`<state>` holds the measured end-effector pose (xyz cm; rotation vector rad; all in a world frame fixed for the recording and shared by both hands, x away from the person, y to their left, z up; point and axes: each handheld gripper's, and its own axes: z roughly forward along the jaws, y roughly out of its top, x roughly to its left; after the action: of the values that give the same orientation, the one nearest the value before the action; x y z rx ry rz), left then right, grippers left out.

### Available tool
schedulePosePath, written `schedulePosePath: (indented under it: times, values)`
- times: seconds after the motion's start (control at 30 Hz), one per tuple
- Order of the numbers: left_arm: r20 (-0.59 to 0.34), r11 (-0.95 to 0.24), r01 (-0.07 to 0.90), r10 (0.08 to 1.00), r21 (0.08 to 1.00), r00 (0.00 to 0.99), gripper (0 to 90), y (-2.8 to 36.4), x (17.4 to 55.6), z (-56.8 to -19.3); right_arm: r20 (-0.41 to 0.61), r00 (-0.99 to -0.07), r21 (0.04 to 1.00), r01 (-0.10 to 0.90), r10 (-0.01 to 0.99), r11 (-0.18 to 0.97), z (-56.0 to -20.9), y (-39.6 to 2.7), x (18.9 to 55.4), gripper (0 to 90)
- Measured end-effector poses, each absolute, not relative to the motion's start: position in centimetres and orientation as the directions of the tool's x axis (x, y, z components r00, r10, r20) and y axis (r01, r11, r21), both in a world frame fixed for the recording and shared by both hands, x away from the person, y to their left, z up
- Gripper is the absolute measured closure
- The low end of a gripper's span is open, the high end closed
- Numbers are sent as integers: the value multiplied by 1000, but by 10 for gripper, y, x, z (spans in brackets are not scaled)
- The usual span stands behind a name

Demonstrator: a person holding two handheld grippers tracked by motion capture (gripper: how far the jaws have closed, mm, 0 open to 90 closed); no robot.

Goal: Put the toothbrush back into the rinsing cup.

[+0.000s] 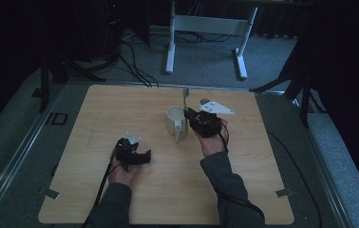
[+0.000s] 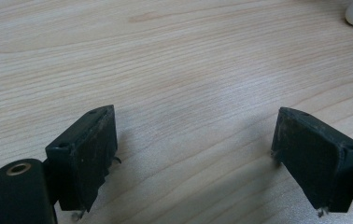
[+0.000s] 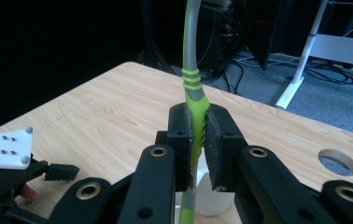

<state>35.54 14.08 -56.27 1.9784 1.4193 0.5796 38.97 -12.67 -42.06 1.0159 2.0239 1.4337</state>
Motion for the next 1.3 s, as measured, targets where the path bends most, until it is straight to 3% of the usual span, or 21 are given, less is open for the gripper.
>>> schedulePosePath:
  times: [1.3]
  values:
    - [-8, -223, 669, 946, 709, 323, 145, 141, 355, -563, 43, -625, 950, 268, 779, 162, -410, -112, 400, 810]
